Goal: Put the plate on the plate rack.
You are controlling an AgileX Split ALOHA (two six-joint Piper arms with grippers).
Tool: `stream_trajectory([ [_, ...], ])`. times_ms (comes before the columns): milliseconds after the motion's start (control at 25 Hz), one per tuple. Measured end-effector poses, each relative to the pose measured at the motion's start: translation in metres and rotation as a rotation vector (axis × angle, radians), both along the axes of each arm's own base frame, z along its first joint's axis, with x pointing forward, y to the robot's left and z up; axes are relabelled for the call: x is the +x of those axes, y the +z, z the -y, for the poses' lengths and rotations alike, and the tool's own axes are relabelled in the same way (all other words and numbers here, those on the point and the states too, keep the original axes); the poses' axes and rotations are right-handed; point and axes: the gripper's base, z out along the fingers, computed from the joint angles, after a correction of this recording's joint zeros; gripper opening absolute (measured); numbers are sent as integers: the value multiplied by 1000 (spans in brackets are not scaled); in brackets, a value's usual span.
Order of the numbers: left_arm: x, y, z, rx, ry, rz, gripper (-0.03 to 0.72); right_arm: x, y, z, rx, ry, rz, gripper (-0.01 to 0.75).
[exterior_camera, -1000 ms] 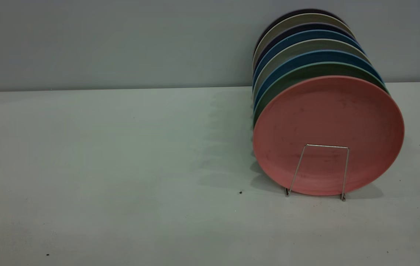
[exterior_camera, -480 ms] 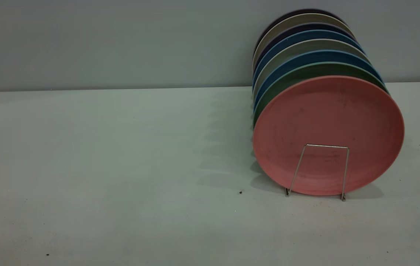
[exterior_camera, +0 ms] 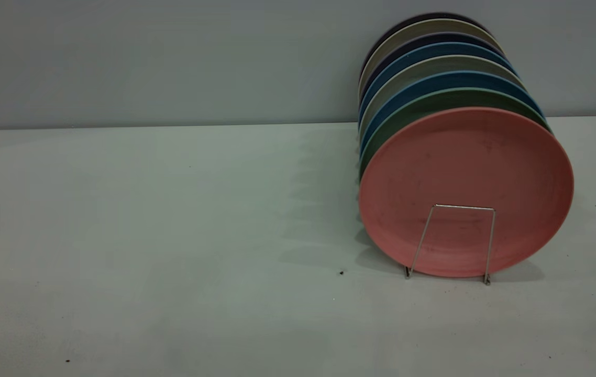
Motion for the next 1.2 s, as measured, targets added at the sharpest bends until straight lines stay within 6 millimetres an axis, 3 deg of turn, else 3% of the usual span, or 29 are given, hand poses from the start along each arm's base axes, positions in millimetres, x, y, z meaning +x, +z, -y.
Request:
stream_trajectory([
  [360,0,0,0,0,0,0,360,0,0,0,0,-17,0,352],
  [800,-9,0,-1,-8,179,73,360,-8,0,2,18,-393,53,352],
  [1200,-21,-1,-1,-16,184,158,360,-10,0,1,21,-448,63,352],
])
